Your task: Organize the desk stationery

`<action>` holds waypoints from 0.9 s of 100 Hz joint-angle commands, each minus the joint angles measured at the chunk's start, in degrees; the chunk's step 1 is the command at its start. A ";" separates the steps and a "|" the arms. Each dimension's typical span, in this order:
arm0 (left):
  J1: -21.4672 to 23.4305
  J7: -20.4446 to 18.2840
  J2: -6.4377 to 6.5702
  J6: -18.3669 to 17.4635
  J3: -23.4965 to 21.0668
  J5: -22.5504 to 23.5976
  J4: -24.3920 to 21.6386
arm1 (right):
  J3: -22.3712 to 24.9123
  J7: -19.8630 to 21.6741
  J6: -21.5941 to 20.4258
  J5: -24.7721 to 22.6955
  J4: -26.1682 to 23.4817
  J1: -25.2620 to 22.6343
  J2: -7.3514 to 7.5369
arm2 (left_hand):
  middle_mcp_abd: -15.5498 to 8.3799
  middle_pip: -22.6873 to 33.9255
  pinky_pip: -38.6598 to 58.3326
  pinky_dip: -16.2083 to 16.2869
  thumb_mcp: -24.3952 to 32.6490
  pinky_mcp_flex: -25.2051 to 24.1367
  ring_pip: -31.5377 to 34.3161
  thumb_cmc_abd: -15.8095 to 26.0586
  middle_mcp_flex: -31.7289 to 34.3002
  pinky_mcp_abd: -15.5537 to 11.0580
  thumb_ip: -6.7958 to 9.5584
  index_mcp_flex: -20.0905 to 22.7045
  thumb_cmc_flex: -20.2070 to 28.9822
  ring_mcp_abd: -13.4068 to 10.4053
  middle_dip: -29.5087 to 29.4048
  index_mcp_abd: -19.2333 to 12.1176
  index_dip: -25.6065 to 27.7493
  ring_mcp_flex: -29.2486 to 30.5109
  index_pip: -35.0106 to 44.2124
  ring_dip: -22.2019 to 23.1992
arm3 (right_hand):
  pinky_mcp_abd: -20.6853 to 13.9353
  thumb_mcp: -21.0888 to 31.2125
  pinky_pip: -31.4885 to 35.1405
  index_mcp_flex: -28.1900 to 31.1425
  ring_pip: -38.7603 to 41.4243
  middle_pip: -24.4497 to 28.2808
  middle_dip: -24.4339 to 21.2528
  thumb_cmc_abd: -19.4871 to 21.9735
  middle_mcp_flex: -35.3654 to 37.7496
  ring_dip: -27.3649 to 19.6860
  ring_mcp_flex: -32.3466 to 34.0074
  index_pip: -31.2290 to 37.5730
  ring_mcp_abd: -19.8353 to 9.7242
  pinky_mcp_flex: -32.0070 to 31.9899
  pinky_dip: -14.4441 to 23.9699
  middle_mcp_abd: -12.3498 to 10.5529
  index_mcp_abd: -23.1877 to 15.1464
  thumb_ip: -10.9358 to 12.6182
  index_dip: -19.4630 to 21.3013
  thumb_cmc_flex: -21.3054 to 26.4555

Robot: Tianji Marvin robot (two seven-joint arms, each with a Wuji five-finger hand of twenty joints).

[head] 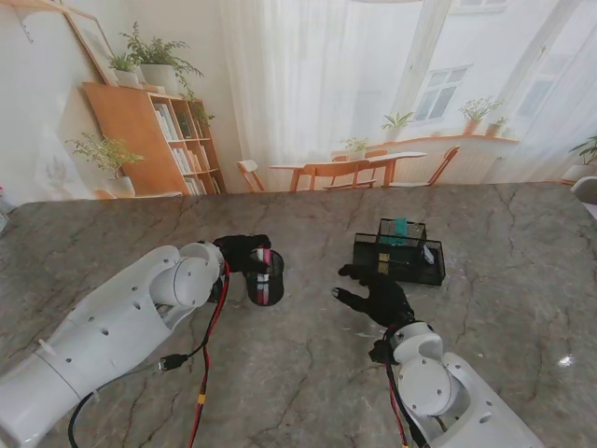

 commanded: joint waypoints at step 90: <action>8.39 0.32 1.69 -0.55 -8.91 6.40 -4.69 | -0.09 -0.19 0.85 0.36 0.10 -0.11 -0.45 | -2.60 5.67 22.18 -5.79 16.37 41.21 24.42 -14.98 39.43 -29.65 -4.82 32.25 19.61 -11.59 25.93 -7.06 9.23 36.62 28.02 17.14 | -0.12 -1.63 2.07 1.91 1.08 1.38 1.38 2.31 1.16 0.53 0.20 0.99 -1.02 -0.18 0.55 0.38 0.59 1.45 1.48 0.51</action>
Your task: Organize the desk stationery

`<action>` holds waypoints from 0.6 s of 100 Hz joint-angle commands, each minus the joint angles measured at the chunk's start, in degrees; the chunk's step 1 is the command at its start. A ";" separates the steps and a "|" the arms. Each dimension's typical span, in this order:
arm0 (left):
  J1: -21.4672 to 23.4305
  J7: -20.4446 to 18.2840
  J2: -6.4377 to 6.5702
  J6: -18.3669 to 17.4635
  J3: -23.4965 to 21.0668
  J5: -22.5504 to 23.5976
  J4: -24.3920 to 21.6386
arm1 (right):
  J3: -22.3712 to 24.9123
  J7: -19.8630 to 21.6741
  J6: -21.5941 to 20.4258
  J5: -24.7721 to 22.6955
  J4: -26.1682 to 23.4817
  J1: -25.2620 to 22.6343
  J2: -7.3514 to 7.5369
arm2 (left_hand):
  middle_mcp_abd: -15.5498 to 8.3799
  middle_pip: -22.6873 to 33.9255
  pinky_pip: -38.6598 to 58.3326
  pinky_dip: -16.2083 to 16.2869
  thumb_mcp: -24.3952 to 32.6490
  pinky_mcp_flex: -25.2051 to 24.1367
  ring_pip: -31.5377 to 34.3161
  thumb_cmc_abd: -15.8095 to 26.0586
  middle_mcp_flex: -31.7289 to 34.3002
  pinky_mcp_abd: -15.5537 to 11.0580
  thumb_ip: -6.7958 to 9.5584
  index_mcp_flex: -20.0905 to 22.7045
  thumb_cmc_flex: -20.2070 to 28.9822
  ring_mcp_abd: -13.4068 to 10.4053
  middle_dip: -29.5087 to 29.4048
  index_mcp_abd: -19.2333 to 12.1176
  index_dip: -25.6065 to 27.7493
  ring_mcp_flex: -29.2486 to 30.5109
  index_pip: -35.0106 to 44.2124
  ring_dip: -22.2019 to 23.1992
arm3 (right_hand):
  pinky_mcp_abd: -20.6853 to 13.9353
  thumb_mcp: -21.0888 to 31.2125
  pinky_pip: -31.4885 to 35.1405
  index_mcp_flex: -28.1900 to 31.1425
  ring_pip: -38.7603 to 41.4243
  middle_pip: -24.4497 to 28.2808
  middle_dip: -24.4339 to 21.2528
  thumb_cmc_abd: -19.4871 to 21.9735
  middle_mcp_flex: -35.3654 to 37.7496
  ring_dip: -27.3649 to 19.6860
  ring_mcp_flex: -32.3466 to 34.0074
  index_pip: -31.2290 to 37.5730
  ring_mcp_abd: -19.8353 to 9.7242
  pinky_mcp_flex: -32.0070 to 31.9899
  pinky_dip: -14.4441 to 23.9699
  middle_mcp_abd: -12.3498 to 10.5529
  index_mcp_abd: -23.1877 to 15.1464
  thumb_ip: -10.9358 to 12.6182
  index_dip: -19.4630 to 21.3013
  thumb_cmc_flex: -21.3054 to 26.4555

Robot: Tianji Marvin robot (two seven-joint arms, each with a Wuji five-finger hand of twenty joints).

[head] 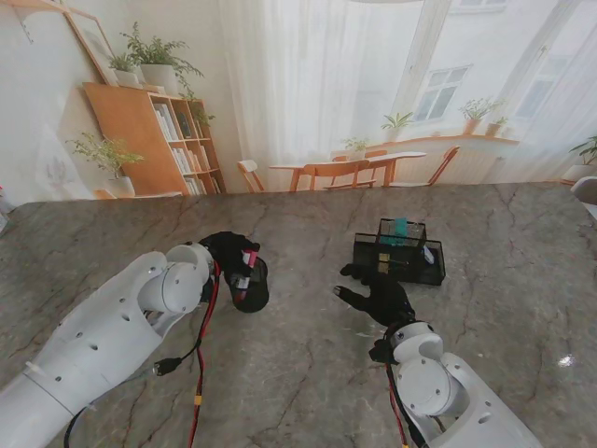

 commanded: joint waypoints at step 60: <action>16.56 -8.37 4.27 -7.84 -17.26 18.13 -10.74 | 0.11 -0.04 -0.14 -0.23 0.23 -0.22 -0.27 | 0.66 0.84 -1.88 2.41 11.06 2.70 0.05 1.22 2.88 -5.87 -4.18 3.69 10.61 -2.42 1.19 -2.39 -1.85 1.60 2.68 2.71 | -0.26 -1.76 1.24 1.35 0.51 1.28 0.79 1.91 0.78 0.50 0.18 0.47 -0.91 -0.36 0.21 -0.14 -0.03 1.50 1.42 0.00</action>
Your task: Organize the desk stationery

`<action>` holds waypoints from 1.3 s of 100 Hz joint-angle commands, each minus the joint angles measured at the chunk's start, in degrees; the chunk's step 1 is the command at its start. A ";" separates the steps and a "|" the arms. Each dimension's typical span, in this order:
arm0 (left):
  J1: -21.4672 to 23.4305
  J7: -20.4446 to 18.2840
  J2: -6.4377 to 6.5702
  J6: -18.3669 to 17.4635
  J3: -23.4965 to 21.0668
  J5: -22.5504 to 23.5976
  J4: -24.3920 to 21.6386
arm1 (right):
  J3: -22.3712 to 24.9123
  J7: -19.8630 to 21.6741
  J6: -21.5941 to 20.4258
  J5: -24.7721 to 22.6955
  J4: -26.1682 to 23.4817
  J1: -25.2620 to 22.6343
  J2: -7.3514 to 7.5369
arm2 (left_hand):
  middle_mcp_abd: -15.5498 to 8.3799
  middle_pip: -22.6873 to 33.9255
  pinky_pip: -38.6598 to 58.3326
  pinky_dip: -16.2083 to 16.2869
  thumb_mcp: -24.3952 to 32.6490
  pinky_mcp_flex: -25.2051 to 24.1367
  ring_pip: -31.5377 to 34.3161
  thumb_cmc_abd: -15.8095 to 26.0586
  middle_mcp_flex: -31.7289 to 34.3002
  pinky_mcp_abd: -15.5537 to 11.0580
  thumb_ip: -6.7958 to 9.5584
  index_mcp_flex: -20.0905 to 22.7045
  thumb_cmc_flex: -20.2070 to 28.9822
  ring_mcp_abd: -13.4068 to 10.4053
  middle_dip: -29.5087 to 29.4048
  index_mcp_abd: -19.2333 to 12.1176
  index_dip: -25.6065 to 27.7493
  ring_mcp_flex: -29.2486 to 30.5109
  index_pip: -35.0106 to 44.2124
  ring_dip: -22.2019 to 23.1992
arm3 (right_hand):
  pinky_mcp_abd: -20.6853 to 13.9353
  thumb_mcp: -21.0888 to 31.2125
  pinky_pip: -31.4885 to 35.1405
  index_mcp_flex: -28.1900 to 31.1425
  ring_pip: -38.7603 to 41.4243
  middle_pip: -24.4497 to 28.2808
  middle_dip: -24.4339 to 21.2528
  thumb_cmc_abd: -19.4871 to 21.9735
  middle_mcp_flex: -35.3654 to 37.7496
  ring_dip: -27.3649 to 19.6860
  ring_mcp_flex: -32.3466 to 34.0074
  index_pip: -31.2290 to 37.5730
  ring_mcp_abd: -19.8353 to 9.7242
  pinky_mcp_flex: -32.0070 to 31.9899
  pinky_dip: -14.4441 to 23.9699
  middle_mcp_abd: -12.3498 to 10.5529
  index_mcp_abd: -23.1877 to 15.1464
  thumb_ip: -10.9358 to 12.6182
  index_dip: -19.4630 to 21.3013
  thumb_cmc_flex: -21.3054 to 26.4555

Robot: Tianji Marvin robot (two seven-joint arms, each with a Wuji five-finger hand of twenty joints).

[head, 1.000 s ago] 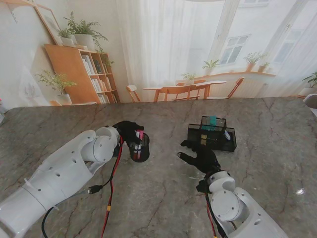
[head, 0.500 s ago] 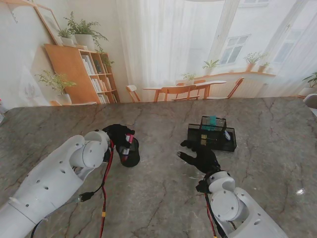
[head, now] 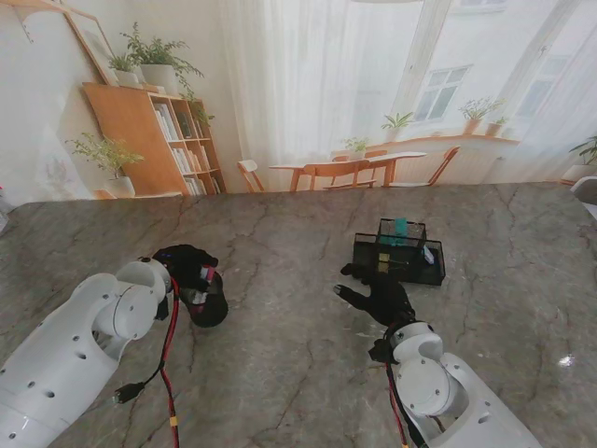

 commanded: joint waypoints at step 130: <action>16.35 -0.85 1.20 -7.28 -17.43 13.52 -5.54 | 0.44 0.94 0.28 -1.39 0.01 -0.52 0.14 | -0.10 3.30 -7.26 5.78 -0.74 -7.10 -6.23 8.03 -7.15 4.65 -3.49 -3.29 10.62 0.07 -5.54 -2.48 -1.81 -7.02 -6.55 -0.49 | -0.33 -2.28 1.27 1.33 0.52 1.22 0.83 2.26 0.85 0.58 0.11 0.35 -0.92 -0.49 0.07 -0.07 0.04 1.52 1.38 -0.10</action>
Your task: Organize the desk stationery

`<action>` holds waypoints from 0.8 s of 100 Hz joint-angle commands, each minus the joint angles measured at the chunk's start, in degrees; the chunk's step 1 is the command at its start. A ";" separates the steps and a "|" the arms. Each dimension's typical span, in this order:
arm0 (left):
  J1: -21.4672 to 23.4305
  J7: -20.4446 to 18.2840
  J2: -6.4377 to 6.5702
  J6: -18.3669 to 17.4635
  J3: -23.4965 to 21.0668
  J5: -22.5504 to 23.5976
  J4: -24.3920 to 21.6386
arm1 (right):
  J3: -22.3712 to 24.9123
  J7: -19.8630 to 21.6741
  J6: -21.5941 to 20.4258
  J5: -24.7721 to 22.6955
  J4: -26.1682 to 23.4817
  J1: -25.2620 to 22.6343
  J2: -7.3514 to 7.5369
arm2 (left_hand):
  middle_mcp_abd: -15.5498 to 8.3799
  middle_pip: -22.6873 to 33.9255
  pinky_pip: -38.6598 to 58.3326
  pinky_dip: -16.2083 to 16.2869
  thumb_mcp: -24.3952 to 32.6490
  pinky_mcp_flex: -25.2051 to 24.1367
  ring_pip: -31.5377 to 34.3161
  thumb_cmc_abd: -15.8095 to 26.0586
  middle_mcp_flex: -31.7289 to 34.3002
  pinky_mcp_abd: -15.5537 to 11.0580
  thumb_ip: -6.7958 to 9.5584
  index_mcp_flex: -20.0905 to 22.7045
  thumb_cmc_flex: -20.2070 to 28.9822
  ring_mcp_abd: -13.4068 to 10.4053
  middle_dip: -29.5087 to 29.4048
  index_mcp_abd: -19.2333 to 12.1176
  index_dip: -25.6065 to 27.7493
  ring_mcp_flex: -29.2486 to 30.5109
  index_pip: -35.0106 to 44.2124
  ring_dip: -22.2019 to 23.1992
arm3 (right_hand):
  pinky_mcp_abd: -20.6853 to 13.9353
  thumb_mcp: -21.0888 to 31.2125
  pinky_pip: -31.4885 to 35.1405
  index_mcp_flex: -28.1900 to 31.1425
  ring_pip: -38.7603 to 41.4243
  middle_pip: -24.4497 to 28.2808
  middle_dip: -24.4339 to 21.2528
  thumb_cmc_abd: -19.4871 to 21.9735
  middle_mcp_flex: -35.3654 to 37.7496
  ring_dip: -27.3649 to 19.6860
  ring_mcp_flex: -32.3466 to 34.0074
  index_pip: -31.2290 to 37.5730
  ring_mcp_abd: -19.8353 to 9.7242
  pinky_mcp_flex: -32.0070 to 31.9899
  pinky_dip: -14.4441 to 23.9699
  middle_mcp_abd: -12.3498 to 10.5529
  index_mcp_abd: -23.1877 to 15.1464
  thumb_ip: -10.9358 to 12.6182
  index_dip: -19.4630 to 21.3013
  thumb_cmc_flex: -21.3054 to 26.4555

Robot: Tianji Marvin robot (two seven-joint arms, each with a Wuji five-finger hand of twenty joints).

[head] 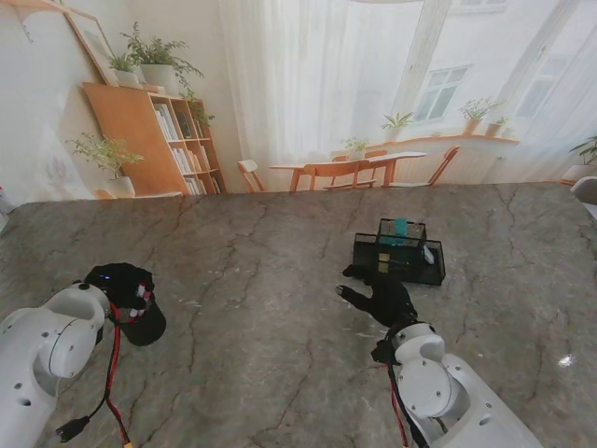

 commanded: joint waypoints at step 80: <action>3.30 -4.78 0.11 -3.97 -3.19 -1.48 -5.12 | -0.02 0.87 0.24 0.06 0.14 -0.03 0.05 | -0.26 -3.19 -5.62 4.69 -1.90 -26.41 -13.01 13.06 -15.78 16.70 -2.02 -7.98 -3.25 3.57 -17.81 -1.71 -4.59 -16.78 -19.04 -8.51 | -0.33 -0.98 1.29 0.56 0.57 1.24 0.85 0.71 0.85 0.66 0.12 0.16 -0.95 -0.48 0.10 -0.21 -0.02 1.53 1.35 -0.05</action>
